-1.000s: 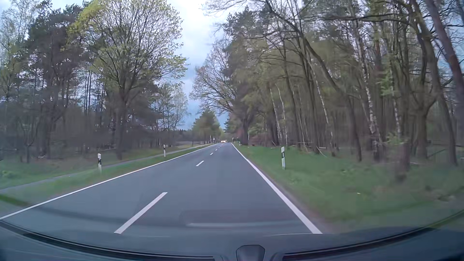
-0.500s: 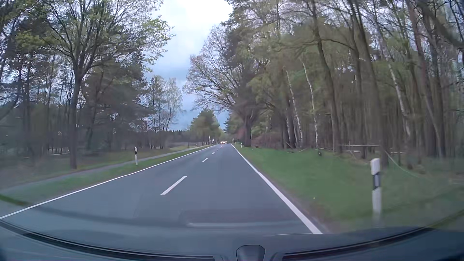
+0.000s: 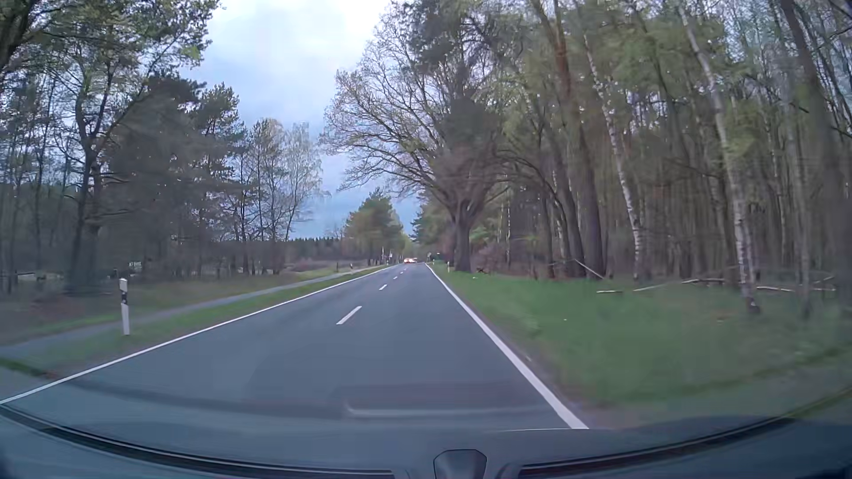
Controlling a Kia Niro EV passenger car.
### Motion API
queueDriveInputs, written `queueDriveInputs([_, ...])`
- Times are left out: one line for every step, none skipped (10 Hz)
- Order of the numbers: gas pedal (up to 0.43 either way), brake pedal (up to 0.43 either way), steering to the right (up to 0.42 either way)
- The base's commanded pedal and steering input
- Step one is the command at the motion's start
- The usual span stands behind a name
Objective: Follow the waypoints while adhering to traffic rules and regulations
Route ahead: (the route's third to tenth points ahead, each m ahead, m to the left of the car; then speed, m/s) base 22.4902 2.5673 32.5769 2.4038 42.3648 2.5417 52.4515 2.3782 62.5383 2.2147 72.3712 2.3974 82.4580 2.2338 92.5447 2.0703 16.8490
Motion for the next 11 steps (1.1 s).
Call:
queueDriveInputs([0.098, 0.000, -0.004])
queueDriveInputs([0.098, 0.000, -0.004])
queueDriveInputs([0.098, 0.000, -0.004])
queueDriveInputs([0.098, 0.000, -0.004])
queueDriveInputs([0.098, 0.000, -0.004])
queueDriveInputs([0.098, 0.000, -0.004])
queueDriveInputs([0.098, 0.000, -0.004])
queueDriveInputs([0.098, 0.000, -0.004])
queueDriveInputs([0.098, 0.000, -0.004])
queueDriveInputs([0.098, 0.000, -0.004])
queueDriveInputs([0.098, 0.000, -0.004])
